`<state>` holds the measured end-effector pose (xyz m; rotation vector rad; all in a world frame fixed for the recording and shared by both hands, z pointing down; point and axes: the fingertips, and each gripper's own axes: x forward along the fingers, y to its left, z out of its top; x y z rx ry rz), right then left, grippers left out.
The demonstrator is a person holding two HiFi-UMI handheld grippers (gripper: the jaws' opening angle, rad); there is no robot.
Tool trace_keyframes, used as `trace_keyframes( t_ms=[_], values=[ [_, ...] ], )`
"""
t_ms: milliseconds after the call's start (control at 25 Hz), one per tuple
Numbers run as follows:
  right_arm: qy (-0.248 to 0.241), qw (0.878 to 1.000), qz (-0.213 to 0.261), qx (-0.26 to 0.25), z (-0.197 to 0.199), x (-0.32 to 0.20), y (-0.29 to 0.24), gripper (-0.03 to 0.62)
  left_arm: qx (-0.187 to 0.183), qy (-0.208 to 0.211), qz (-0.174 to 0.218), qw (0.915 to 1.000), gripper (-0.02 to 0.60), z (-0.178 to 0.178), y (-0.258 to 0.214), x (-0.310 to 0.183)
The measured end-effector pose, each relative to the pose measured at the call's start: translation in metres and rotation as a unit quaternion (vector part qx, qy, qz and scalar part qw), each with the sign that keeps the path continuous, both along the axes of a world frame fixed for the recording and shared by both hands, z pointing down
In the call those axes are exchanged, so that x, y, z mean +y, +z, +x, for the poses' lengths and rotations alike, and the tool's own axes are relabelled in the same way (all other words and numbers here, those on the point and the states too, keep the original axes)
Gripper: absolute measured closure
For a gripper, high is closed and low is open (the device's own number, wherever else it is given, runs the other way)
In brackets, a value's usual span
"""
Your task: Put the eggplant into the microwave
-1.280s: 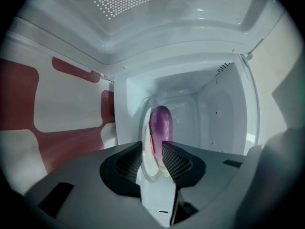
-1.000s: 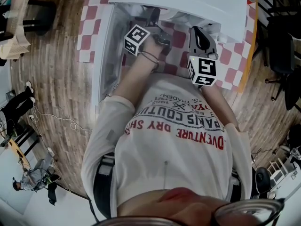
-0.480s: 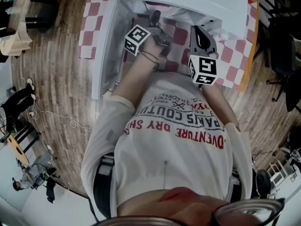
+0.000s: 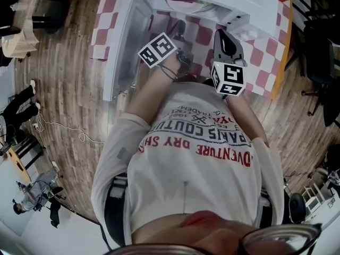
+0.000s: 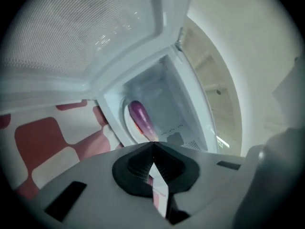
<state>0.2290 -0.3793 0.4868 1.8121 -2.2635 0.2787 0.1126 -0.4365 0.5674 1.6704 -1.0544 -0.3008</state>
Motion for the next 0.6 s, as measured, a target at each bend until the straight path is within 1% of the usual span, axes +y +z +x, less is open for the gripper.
trace_keyframes(
  t_ms=[80, 120, 160, 200, 240, 320, 440, 520, 600],
  values=[
    [-0.003, 1.0, 0.003, -0.003, -0.003, 0.006, -0.003, 0.568, -0.031, 0.033, 0.03, 0.9985, 0.557, 0.004, -0.014, 0.013],
    [-0.006, 1.0, 0.004, -0.005, -0.004, 0.008, -0.005, 0.568, -0.048, 0.05, 0.047, 0.9965, 0.557, 0.006, -0.02, 0.019],
    [-0.007, 1.0, 0.004, -0.007, -0.005, 0.01, -0.005, 0.568, -0.069, 0.067, 0.068, 0.9931, 0.557, 0.008, -0.027, 0.025],
    [-0.008, 1.0, 0.005, -0.009, -0.006, 0.011, -0.005, 0.568, -0.092, 0.084, 0.095, 0.9877, 0.557, 0.01, -0.035, 0.03],
    [-0.007, 1.0, 0.005, -0.011, -0.005, 0.012, -0.005, 0.568, -0.117, 0.101, 0.125, 0.98, 0.558, 0.014, -0.044, 0.034],
    [-0.004, 1.0, 0.006, -0.014, -0.005, 0.011, -0.005, 0.568, -0.167, 0.129, 0.19, 0.9589, 0.557, 0.021, -0.064, 0.042],
    [-0.005, 1.0, 0.01, -0.012, -0.008, 0.012, -0.006, 0.569, -0.231, 0.156, 0.278, 0.9193, 0.557, 0.027, -0.093, 0.052],
    [-0.007, 1.0, 0.014, -0.01, -0.012, 0.013, -0.008, 0.569, -0.268, 0.165, 0.322, 0.8928, 0.557, 0.03, -0.109, 0.058],
    [-0.008, 1.0, 0.015, -0.008, -0.014, 0.014, -0.01, 0.569, -0.293, 0.167, 0.356, 0.8716, 0.557, 0.033, -0.123, 0.063]
  ],
)
